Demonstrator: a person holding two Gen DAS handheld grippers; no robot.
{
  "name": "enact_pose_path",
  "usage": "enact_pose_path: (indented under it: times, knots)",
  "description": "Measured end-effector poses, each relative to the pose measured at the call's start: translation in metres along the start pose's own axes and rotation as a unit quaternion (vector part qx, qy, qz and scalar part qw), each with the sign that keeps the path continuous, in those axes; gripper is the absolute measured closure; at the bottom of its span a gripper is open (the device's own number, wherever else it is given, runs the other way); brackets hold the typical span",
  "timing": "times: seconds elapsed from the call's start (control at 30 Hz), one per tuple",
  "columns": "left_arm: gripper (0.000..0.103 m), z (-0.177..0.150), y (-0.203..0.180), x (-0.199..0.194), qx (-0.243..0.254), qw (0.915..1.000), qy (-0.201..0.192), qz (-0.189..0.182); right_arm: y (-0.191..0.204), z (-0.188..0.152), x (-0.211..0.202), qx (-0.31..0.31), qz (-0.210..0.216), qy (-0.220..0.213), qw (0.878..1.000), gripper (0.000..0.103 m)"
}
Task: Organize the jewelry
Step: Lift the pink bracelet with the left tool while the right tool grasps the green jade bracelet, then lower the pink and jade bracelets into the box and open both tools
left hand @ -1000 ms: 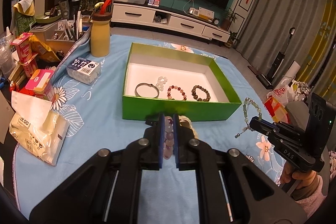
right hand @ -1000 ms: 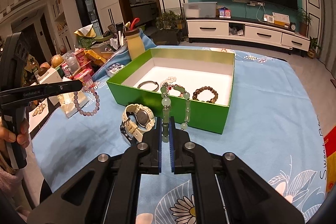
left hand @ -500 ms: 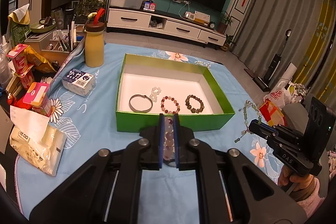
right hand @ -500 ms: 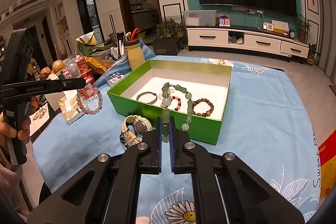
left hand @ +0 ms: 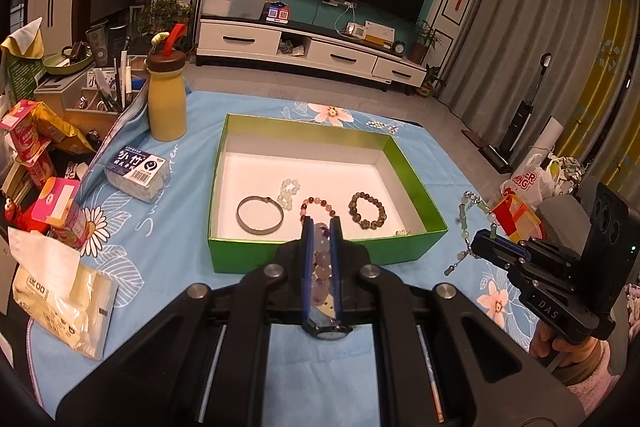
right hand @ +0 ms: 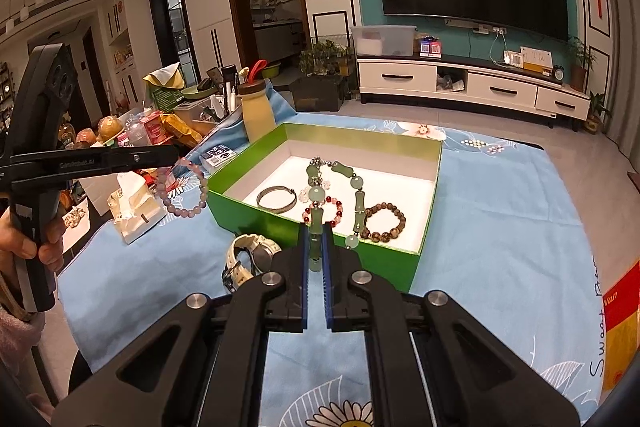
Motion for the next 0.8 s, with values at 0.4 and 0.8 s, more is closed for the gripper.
enact_pose_path:
  times: [0.4, 0.8]
  knots:
    - [0.096, 0.015, 0.01, 0.026, 0.002, 1.0, 0.007, 0.001, -0.002, 0.014, 0.021, 0.003, 0.003, -0.001, 1.0, 0.097]
    - [0.096, 0.033, 0.014, 0.046, 0.013, 0.9999, 0.009, 0.001, -0.003, 0.029, 0.037, 0.001, 0.0, -0.008, 1.0, 0.097]
Point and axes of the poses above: each gripper's, at about its wrist camera, not at the fingertips, and x roughly the way its jaws point, y to its left, z to its top, the point moved 6 cm from there along x, roughly the way its jaws point, and after that the axes turned 13 degrees about -z, right-handed, at the moved point
